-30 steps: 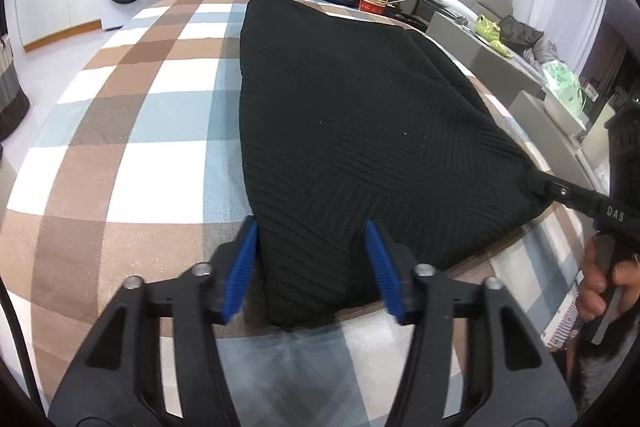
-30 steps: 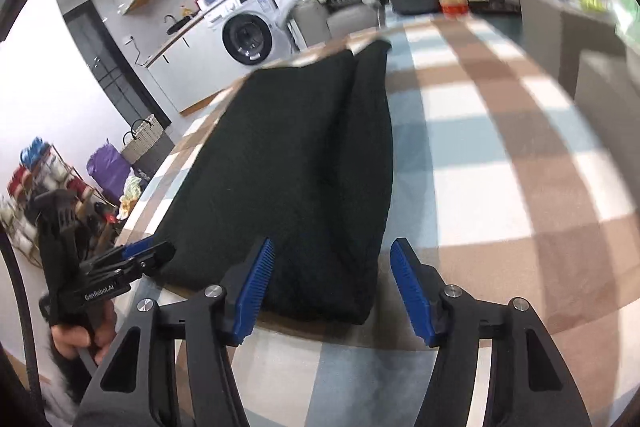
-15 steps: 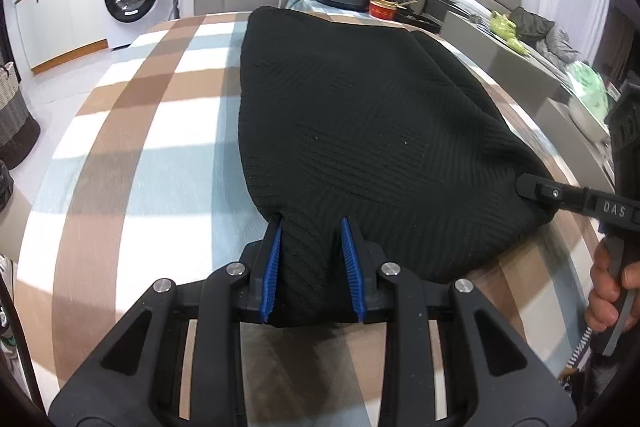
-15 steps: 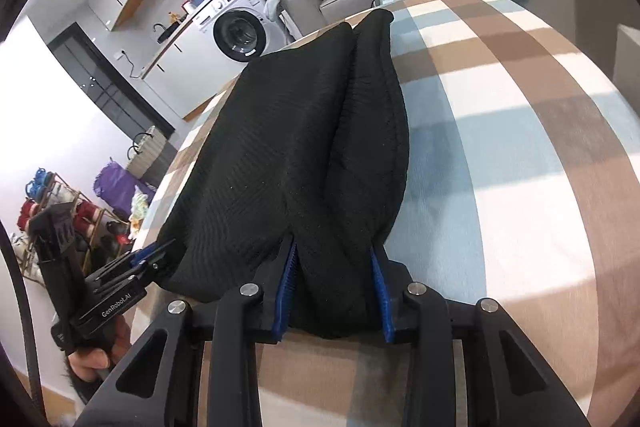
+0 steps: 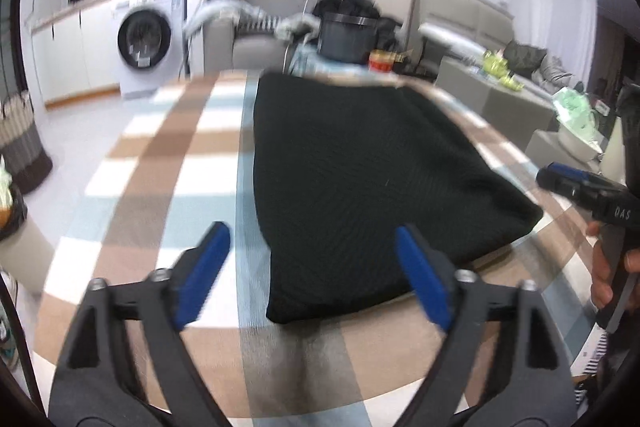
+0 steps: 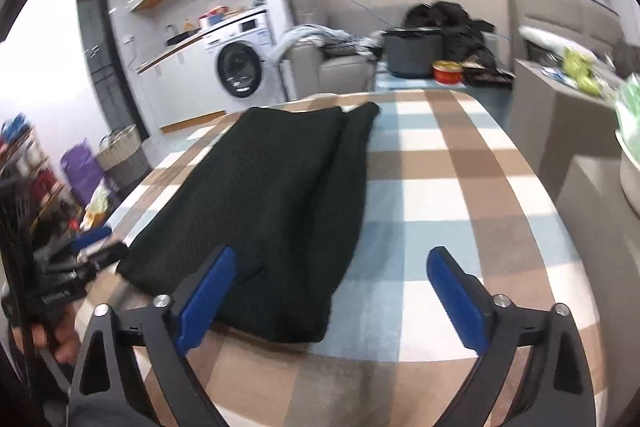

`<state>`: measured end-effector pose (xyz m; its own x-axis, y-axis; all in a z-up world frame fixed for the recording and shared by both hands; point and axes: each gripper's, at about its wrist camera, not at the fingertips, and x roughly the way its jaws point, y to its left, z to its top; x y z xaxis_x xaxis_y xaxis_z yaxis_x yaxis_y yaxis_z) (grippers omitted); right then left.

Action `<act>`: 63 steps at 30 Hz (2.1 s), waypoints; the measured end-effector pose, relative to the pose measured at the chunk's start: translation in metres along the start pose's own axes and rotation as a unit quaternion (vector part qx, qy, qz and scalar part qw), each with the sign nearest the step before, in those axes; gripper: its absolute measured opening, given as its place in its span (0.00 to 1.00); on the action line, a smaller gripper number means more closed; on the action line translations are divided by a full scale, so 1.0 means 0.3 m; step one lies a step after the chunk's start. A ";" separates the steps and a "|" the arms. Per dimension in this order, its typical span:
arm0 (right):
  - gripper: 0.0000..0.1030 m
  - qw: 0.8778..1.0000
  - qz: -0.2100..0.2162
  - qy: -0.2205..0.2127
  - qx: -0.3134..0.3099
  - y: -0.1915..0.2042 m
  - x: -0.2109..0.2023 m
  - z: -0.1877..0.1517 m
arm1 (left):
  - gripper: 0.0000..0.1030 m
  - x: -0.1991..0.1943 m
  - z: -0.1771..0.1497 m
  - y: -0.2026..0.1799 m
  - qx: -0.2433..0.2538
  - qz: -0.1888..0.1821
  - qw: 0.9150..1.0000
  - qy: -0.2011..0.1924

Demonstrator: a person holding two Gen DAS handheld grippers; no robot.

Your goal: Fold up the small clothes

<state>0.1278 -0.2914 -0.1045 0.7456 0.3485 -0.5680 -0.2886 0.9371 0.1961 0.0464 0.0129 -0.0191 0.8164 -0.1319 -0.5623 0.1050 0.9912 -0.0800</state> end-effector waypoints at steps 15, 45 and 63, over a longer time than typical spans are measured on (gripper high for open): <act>1.00 0.994 0.041 -0.072 -0.069 0.125 -0.029 -0.032 | 0.99 -0.058 -0.005 0.021 -0.022 0.012 0.999 -0.044; 1.00 0.990 0.046 -0.121 -0.051 0.098 -0.094 -0.050 | 0.99 -0.099 -0.014 -0.021 -0.001 0.012 0.998 -0.064; 1.00 0.990 0.048 -0.120 -0.051 0.098 -0.092 -0.049 | 0.99 -0.100 -0.014 -0.024 0.000 0.011 0.998 -0.065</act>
<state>0.0898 -0.2737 -0.0948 0.8299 0.4415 -0.3411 -0.4149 0.8971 0.1516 0.0188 0.0098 -0.0052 0.8849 -0.1075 -0.4532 0.0854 0.9940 -0.0690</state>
